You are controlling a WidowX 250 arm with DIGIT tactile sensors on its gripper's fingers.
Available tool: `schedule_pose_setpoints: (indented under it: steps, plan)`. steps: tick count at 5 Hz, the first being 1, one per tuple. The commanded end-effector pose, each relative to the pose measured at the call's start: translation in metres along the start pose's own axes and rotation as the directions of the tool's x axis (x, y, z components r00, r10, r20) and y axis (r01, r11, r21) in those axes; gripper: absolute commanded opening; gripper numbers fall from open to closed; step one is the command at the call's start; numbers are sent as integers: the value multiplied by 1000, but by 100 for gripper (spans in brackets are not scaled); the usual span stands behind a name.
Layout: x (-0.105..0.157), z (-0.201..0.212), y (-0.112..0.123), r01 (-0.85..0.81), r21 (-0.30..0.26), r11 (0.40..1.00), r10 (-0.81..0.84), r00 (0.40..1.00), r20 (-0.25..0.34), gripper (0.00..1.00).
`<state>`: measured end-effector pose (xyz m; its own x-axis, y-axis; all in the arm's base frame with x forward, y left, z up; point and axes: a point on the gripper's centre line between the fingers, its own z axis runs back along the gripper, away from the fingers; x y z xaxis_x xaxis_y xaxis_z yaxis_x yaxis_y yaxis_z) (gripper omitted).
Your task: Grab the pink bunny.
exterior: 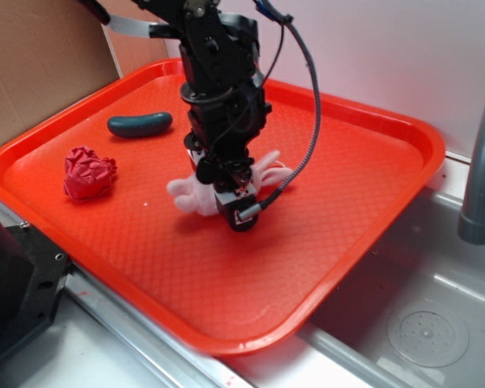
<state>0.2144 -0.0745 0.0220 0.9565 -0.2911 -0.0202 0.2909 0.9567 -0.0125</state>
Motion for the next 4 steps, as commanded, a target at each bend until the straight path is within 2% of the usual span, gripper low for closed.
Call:
schedule_pose_setpoints:
  steps: [1, 3, 4]
  plan:
    - [-4, 98, 27, -195, -49, 979, 199, 975, 96, 0]
    - [-42, 184, 52, -356, -47, 933, 360, 924, 132, 0]
    - [-59, 197, 58, -408, -49, 912, 410, 893, 184, 0]
